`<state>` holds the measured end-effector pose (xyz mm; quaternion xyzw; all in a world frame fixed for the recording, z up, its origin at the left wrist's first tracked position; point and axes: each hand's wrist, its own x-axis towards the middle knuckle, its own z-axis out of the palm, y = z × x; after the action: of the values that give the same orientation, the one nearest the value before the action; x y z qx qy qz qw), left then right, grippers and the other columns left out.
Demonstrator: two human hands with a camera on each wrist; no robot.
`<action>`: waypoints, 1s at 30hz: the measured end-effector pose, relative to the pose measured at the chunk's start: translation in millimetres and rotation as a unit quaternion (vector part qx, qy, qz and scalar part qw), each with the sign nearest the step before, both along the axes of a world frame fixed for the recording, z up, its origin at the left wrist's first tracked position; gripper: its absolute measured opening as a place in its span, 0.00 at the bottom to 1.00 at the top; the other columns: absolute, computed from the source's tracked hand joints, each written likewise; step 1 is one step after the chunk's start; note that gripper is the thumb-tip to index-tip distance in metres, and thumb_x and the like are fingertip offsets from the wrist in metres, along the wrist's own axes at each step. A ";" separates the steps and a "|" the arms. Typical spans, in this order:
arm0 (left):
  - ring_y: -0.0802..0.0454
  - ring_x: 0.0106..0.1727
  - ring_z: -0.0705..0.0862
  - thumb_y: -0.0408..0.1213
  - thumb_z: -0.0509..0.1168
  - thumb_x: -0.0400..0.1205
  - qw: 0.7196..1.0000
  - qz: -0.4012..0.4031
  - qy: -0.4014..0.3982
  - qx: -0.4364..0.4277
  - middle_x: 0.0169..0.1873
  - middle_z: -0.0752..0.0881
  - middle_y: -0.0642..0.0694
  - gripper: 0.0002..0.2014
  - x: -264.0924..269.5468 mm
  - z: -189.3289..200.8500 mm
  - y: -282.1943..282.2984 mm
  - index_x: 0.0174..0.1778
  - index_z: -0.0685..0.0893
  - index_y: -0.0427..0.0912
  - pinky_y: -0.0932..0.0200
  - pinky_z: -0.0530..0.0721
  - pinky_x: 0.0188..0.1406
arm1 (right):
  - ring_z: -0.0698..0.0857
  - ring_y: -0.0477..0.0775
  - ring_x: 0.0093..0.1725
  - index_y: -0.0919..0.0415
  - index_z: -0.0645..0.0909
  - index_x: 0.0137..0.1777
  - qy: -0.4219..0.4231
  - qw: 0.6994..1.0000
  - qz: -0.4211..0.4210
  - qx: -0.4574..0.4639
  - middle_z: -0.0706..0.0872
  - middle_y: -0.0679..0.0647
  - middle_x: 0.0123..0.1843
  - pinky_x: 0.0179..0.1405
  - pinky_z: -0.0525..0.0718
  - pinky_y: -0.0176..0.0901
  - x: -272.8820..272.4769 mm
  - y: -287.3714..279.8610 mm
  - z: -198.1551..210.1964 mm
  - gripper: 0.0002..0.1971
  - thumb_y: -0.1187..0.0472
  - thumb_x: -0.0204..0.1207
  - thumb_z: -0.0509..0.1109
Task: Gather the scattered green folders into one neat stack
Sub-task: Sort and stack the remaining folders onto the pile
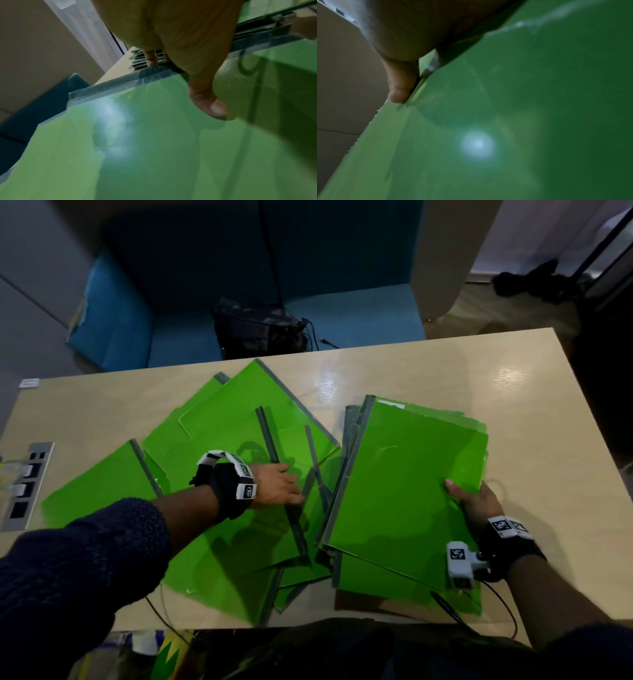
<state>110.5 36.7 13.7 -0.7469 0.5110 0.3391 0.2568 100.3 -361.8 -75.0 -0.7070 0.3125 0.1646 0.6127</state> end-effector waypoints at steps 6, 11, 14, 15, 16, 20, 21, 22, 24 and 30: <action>0.43 0.71 0.73 0.27 0.67 0.78 0.998 0.006 0.026 -0.049 0.83 0.59 0.44 0.36 -6.7 -14.0 2.1 0.81 0.62 0.51 0.44 0.71 0.70 | 0.90 0.66 0.52 0.55 0.79 0.72 0.002 1.000 0.004 -0.001 0.90 0.60 0.58 0.52 0.87 0.71 0.1 -1.9 -1.9 0.27 0.52 0.72 0.79; 0.42 0.72 0.72 0.30 0.61 0.83 0.999 -0.004 -0.020 -0.045 0.76 0.72 0.44 0.25 -0.4 -12.1 -7.2 0.77 0.69 0.45 0.46 0.65 0.71 | 0.89 0.65 0.52 0.55 0.80 0.70 0.000 1.000 0.000 0.010 0.90 0.60 0.57 0.52 0.87 0.68 0.7 0.0 0.5 0.24 0.54 0.74 0.78; 0.40 0.80 0.62 0.35 0.66 0.81 0.996 -0.046 -0.070 -0.005 0.80 0.67 0.45 0.25 12.4 -1.3 -17.5 0.75 0.73 0.48 0.41 0.54 0.81 | 0.89 0.64 0.52 0.56 0.80 0.71 -0.003 1.000 0.007 -0.001 0.89 0.60 0.58 0.51 0.88 0.65 0.9 -0.8 -0.9 0.26 0.53 0.74 0.78; 0.40 0.83 0.58 0.37 0.68 0.79 0.996 -0.042 -0.076 0.016 0.81 0.67 0.46 0.27 18.5 6.4 -20.9 0.76 0.73 0.47 0.40 0.48 0.83 | 0.89 0.64 0.52 0.56 0.80 0.71 -0.006 1.000 0.012 -0.003 0.89 0.60 0.58 0.51 0.88 0.66 0.8 -0.8 -0.6 0.27 0.51 0.73 0.78; 0.41 0.83 0.58 0.39 0.70 0.78 0.996 -0.035 -0.076 0.031 0.79 0.70 0.46 0.29 25.2 15.5 -23.5 0.76 0.72 0.46 0.41 0.44 0.83 | 0.89 0.64 0.53 0.55 0.80 0.71 -0.007 1.000 0.014 -0.007 0.90 0.59 0.58 0.52 0.88 0.67 0.4 -1.0 -0.7 0.29 0.49 0.70 0.79; 0.47 0.63 0.81 0.49 0.76 0.73 0.995 0.056 -0.058 0.064 0.60 0.87 0.49 0.31 55.8 64.6 -22.1 0.69 0.73 0.49 0.49 0.70 0.74 | 0.88 0.62 0.53 0.54 0.80 0.71 -0.021 0.999 0.035 -0.013 0.89 0.56 0.58 0.51 0.88 0.59 -1.3 -1.9 1.6 0.33 0.44 0.66 0.80; 0.48 0.60 0.82 0.50 0.77 0.71 0.992 0.091 -0.064 0.057 0.58 0.87 0.51 0.32 63.5 82.2 -20.5 0.69 0.73 0.51 0.51 0.72 0.71 | 0.88 0.62 0.53 0.54 0.79 0.72 -0.027 0.999 0.042 -0.015 0.89 0.56 0.58 0.52 0.88 0.58 -1.5 -3.3 0.2 0.33 0.44 0.68 0.80; 0.48 0.60 0.82 0.52 0.77 0.70 0.988 0.126 -0.079 0.043 0.58 0.87 0.53 0.32 70.9 100.3 -18.2 0.69 0.74 0.53 0.52 0.73 0.69 | 0.88 0.62 0.53 0.54 0.79 0.72 -0.029 0.998 0.049 -0.017 0.89 0.55 0.58 0.53 0.88 0.59 -1.8 -4.8 0.3 0.33 0.44 0.68 0.80; 0.48 0.59 0.83 0.53 0.77 0.69 0.977 0.182 -0.113 -0.009 0.56 0.86 0.54 0.28 86.2 137.2 -11.4 0.64 0.79 0.55 0.53 0.77 0.63 | 0.88 0.62 0.54 0.54 0.78 0.73 -0.029 0.998 0.058 -0.011 0.89 0.55 0.59 0.55 0.87 0.61 -3.3 -5.2 2.0 0.32 0.44 0.69 0.79; 0.54 0.45 0.89 0.43 0.77 0.68 0.891 0.344 -0.089 -0.284 0.41 0.89 0.62 0.15 102.0 232.9 16.4 0.36 0.81 0.69 0.50 0.86 0.48 | 0.90 0.66 0.53 0.52 0.77 0.73 -0.019 0.998 0.024 0.054 0.90 0.58 0.60 0.51 0.88 0.71 -4.4 -2.4 7.3 0.33 0.49 0.67 0.82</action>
<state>212.5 53.0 246.6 -0.9442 0.2713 0.1784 -0.0543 95.9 -364.2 -67.7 -0.6833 0.2748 0.1820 0.6515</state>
